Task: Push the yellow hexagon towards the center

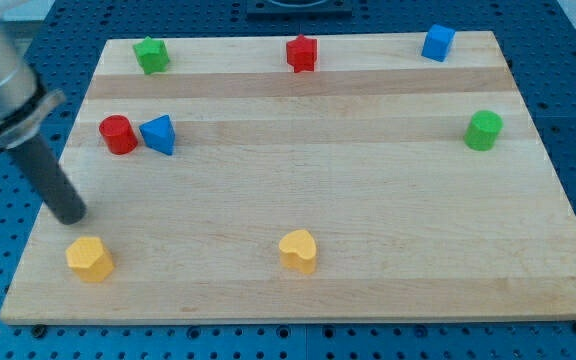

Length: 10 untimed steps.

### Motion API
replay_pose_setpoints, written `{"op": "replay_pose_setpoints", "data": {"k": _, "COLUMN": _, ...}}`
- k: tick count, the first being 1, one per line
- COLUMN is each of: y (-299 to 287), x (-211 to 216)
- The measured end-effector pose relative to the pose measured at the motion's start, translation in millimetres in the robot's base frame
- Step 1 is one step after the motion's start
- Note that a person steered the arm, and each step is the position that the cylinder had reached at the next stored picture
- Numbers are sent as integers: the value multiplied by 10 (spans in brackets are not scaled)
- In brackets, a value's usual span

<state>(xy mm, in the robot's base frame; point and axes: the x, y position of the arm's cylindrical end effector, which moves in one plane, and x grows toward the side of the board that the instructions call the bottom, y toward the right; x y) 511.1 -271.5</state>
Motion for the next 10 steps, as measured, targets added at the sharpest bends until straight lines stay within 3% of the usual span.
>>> {"op": "replay_pose_setpoints", "data": {"k": 3, "y": -207, "x": 73}}
{"op": "replay_pose_setpoints", "data": {"k": 5, "y": -223, "x": 714}}
{"op": "replay_pose_setpoints", "data": {"k": 6, "y": -16, "x": 774}}
{"op": "replay_pose_setpoints", "data": {"k": 10, "y": 596, "x": 502}}
